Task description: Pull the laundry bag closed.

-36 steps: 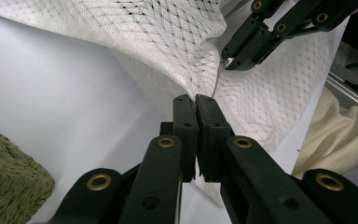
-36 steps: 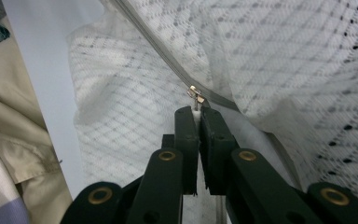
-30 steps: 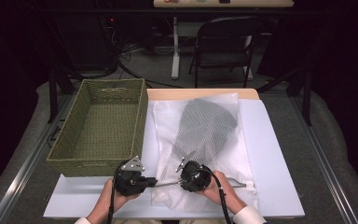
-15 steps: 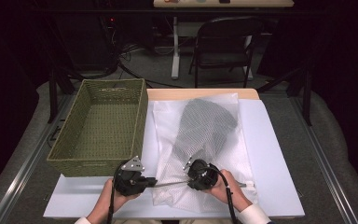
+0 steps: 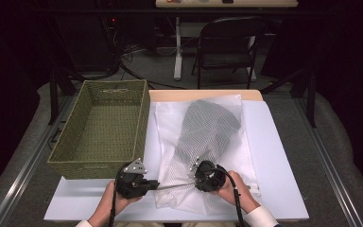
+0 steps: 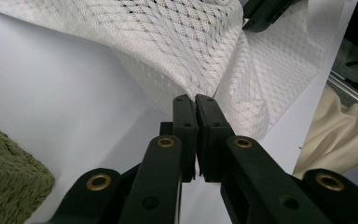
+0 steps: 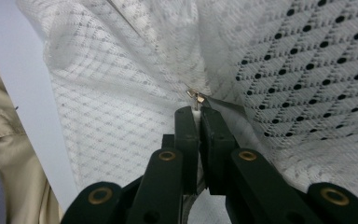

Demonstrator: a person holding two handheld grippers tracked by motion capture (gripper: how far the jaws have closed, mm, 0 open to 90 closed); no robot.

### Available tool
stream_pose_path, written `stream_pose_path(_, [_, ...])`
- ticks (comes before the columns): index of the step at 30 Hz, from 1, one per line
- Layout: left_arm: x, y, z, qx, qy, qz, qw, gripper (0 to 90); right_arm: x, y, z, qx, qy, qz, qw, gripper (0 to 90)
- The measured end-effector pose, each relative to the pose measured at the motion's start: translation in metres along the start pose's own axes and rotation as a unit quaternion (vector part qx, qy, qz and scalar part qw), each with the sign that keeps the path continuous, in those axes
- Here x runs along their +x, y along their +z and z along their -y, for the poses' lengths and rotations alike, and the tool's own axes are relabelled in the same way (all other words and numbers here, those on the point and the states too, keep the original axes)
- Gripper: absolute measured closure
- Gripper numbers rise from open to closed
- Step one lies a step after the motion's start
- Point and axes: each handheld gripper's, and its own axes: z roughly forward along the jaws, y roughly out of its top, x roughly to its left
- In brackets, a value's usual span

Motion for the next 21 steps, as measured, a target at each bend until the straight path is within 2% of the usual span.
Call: stream_pose_path(21, [0.000, 0.001, 0.000, 0.003, 0.001, -0.002, 1.0000, 87.4, -0.015, -0.010, 0.021, 0.013, 0.025, 0.013, 0.9995, 86.3])
